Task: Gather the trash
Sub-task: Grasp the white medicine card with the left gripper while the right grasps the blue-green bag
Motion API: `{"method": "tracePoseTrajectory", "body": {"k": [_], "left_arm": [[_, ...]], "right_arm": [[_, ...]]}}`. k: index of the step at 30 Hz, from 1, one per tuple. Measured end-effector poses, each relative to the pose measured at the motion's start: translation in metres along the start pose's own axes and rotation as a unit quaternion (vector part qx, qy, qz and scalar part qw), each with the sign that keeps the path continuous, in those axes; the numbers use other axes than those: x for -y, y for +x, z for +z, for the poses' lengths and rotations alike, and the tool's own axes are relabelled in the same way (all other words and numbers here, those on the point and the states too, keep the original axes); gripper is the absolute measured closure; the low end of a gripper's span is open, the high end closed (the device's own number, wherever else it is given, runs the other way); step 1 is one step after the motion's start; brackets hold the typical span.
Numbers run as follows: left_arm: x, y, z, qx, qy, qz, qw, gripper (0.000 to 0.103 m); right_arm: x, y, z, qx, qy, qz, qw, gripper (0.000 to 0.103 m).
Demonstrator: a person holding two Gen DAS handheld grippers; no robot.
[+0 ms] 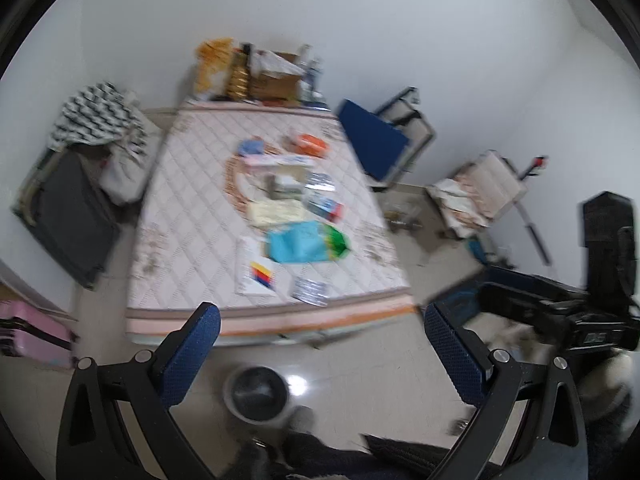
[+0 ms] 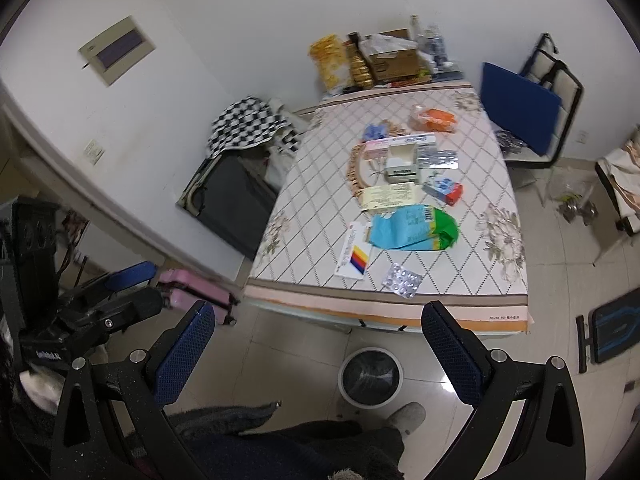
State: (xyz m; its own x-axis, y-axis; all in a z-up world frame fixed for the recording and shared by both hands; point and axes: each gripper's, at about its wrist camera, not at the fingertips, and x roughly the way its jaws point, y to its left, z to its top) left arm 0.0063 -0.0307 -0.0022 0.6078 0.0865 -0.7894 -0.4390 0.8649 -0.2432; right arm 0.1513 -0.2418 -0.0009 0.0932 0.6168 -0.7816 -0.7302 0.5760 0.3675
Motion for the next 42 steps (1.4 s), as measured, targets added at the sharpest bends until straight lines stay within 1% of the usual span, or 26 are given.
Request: {"method": "tracePoseTrajectory", "body": {"k": [2,4,5,6,8,11,14,15,18,20,23,24,28,29,30,31,32,33,34,35,37,40,42], "left_arm": [[-0.002,0.011,0.001,0.015,0.006,0.065,0.9978,0.0],[-0.006,0.03,0.001,0.024,0.009,0.125,0.9919,0.0],[-0.01,0.041,0.001,0.024,0.009,0.142,0.9895,0.0],[-0.015,0.054,0.0,0.021,0.007,0.156,0.9875,0.0],[-0.025,0.089,-0.001,-0.001,0.001,0.177,0.9842,0.0],[-0.04,0.137,-0.004,-0.035,-0.012,0.187,0.9817,0.0],[-0.052,0.192,0.0,-0.086,-0.025,0.19,0.9777,0.0],[-0.057,0.215,0.001,-0.105,-0.03,0.187,0.9764,0.0],[-0.069,0.266,0.008,-0.143,-0.04,0.19,0.9705,0.0],[-0.074,0.304,0.009,-0.181,-0.057,0.191,0.9632,0.0],[-0.081,0.347,0.011,-0.22,-0.082,0.18,0.9553,0.0],[-0.084,0.362,0.01,-0.232,-0.092,0.178,0.9518,0.0],[-0.09,0.405,0.009,-0.261,-0.109,0.171,0.9438,0.0],[-0.091,0.411,0.009,-0.264,-0.107,0.171,0.9431,0.0],[-0.092,0.415,0.008,-0.267,-0.106,0.176,0.9415,0.0],[-0.093,0.418,0.007,-0.27,-0.103,0.178,0.9406,0.0],[-0.093,0.42,0.007,-0.272,-0.101,0.179,0.9402,0.002],[-0.095,0.422,0.006,-0.273,-0.101,0.183,0.9391,0.003],[-0.097,0.422,0.005,-0.274,-0.1,0.185,0.9385,0.007],[-0.098,0.423,0.005,-0.274,-0.101,0.185,0.9382,0.012],[-0.104,0.426,0.003,-0.275,-0.101,0.186,0.9379,0.02],[-0.107,0.429,0.003,-0.275,-0.097,0.182,0.9389,0.027],[-0.111,0.428,0.0,-0.273,-0.096,0.183,0.9394,0.028]], "right_arm": [[0.002,0.006,0.002,0.002,0.008,-0.029,1.0,0.0],[0.009,0.019,0.005,0.002,0.024,-0.072,0.997,0.0],[0.015,0.029,0.006,0.0,0.038,-0.093,0.995,0.0],[0.02,0.037,0.007,-0.002,0.049,-0.101,0.994,0.0],[0.037,0.058,0.01,-0.01,0.075,-0.117,0.99,0.0],[0.072,0.105,0.018,-0.03,0.119,-0.142,0.982,0.0],[0.107,0.151,0.03,-0.052,0.146,-0.166,0.974,0.0],[0.123,0.175,0.038,-0.066,0.152,-0.17,0.971,0.0],[0.154,0.232,0.057,-0.1,0.144,-0.177,0.968,0.0],[0.179,0.281,0.073,-0.132,0.132,-0.185,0.965,0.0],[0.205,0.338,0.089,-0.172,0.119,-0.179,0.961,0.0],[0.217,0.362,0.095,-0.188,0.114,-0.177,0.959,0.0],[0.236,0.417,0.105,-0.22,0.106,-0.161,0.956,0.001],[0.238,0.426,0.106,-0.226,0.106,-0.156,0.956,0.007],[0.241,0.435,0.106,-0.23,0.108,-0.141,0.957,0.013],[0.241,0.437,0.106,-0.225,0.11,-0.127,0.96,0.018],[0.24,0.438,0.107,-0.221,0.108,-0.117,0.962,0.028],[0.239,0.438,0.107,-0.217,0.108,-0.115,0.963,0.033],[0.24,0.437,0.108,-0.213,0.109,-0.112,0.965,0.035],[0.24,0.434,0.107,-0.209,0.112,-0.111,0.965,0.041],[0.25,0.426,0.107,-0.198,0.134,-0.093,0.966,0.05],[0.267,0.415,0.106,-0.185,0.164,-0.087,0.965,0.054],[0.279,0.405,0.105,-0.175,0.183,-0.093,0.963,0.057]]}}
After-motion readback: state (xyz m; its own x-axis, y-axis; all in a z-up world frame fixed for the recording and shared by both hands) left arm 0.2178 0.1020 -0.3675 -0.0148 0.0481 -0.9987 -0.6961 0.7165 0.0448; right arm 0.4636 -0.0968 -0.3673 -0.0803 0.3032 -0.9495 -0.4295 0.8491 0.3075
